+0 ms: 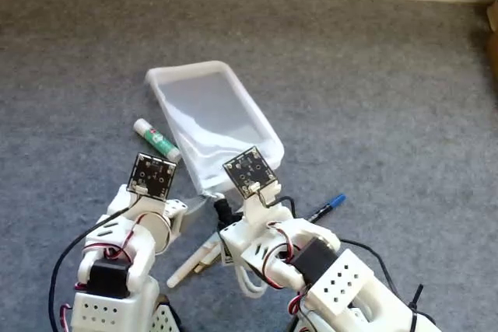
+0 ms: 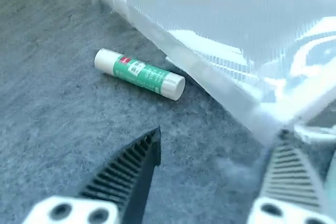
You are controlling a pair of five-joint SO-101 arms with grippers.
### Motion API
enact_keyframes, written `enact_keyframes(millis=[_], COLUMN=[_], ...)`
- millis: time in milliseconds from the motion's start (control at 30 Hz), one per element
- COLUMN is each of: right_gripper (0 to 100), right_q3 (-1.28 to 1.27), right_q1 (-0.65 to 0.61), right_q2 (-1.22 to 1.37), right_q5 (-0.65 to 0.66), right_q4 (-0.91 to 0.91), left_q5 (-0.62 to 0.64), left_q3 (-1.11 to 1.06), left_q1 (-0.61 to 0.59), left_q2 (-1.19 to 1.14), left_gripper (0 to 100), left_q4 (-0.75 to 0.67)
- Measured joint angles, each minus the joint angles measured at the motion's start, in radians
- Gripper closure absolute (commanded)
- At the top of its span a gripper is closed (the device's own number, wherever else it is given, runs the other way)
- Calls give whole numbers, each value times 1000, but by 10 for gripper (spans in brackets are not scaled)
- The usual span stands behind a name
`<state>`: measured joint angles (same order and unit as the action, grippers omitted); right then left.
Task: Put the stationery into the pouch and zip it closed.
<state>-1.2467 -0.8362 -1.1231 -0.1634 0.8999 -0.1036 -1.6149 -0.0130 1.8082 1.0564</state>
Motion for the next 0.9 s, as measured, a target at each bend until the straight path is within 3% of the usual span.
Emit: enact_keyframes(millis=[300,400,700,900], right_gripper=[994,994,994,994], right_q3=[0,0,0,0], right_q1=[0,28,158,239], right_q2=[0,-6,-15,-17], right_q5=[0,11,242,270], right_q4=[-9,-9,12,61], left_q5=[2,3,3,3], left_q3=[0,0,0,6], left_q1=[-21,-68,-100,-100], left_q2=[0,0,0,0], left_gripper=[963,973,973,973], left_q4=[0,0,0,0])
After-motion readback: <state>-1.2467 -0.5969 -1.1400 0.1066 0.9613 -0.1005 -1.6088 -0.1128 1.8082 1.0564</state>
